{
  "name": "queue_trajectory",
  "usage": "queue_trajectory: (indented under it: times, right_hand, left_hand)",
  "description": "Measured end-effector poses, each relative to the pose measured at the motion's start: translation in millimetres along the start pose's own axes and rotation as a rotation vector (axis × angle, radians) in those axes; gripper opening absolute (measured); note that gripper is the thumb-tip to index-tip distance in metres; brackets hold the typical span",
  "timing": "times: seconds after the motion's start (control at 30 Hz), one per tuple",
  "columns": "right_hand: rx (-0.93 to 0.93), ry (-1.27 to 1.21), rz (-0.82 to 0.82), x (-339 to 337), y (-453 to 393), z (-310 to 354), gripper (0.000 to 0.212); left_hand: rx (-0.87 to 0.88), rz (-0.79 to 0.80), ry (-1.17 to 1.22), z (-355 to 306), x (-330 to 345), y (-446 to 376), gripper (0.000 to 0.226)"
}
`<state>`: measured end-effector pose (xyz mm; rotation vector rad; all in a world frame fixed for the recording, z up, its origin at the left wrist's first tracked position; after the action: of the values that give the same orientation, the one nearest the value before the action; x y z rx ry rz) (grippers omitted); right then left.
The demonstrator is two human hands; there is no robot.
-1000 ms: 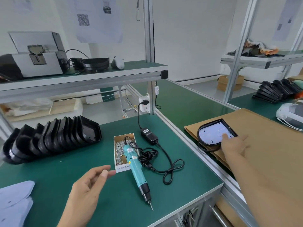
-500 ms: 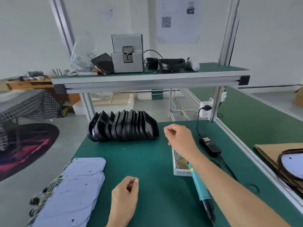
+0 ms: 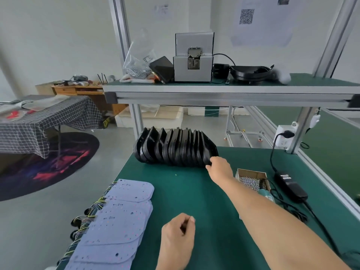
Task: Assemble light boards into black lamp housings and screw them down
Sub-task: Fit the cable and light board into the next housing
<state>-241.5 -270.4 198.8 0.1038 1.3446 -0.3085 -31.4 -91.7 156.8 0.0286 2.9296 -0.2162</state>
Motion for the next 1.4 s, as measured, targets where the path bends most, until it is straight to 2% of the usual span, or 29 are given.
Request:
queue_trajectory:
  times: [0.23,0.37,0.53,0.6,0.73,0.83,0.9,0.97,1.03,1.1,1.13,1.23,1.3,1.4]
  right_hand:
    - [-0.077,0.124,-0.196,-26,19,-9,0.028]
    - [-0.144,0.2,-0.273,-54,71,-14,0.027]
    - [-0.456,0.4,-0.284,-61,198,-8,0.033]
    - [-0.576,0.44,-0.233,-56,238,-3,0.044]
    - [-0.541,0.571,-0.078,-40,264,0,0.054]
    - [-0.522,0.686,0.048,-31,268,5,0.033]
    - [-0.537,0.688,0.054,-29,266,7,0.016]
    - [-0.519,0.708,0.062,-36,266,13,0.013]
    - [-0.489,0.65,0.006,-46,264,20,0.026]
    - [-0.503,0.528,-0.179,-55,261,31,0.037]
    - [-0.519,0.482,-0.225,-57,260,42,0.034]
    - [-0.619,0.324,-0.107,-46,247,90,0.022]
    - [-0.672,0.253,0.047,-33,234,128,0.029]
    - [-0.72,0.087,0.195,-10,212,185,0.031]
  left_hand:
    - [0.004,-0.015,0.007,0,-2,0,0.03]
    - [-0.015,-0.018,0.004,-5,1,-1,0.034]
    - [-0.033,-0.035,0.052,-8,-1,4,0.037]
    - [-0.053,-0.073,0.084,-7,-3,4,0.032]
    - [-0.122,-0.154,0.182,-9,-10,8,0.023]
    - [-0.138,-0.162,0.197,-15,-14,12,0.03]
    - [-0.148,-0.147,0.193,-19,-18,15,0.041]
    - [-0.123,-0.137,0.163,-23,-28,17,0.044]
    - [-0.064,-0.137,0.073,-27,-46,18,0.035]
    - [-0.025,-0.175,-0.029,-31,-74,18,0.023]
    - [-0.009,-0.219,-0.09,-32,-91,18,0.019]
    - [-0.001,-0.367,-0.28,-31,-141,19,0.016]
    - [-0.033,-0.445,-0.398,-25,-167,24,0.023]
    - [-0.066,-0.511,-0.6,-13,-194,35,0.026]
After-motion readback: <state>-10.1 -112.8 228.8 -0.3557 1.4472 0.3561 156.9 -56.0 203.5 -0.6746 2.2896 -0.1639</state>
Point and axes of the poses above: each hand's wrist, its own y-axis away from the middle knuckle, its own x-axis out of the palm, z = x × y, the point moved 3 cm from there along -y, towards the middle knuckle, and after that the axes turned 12 degrees about y, right-handed, at the moved point
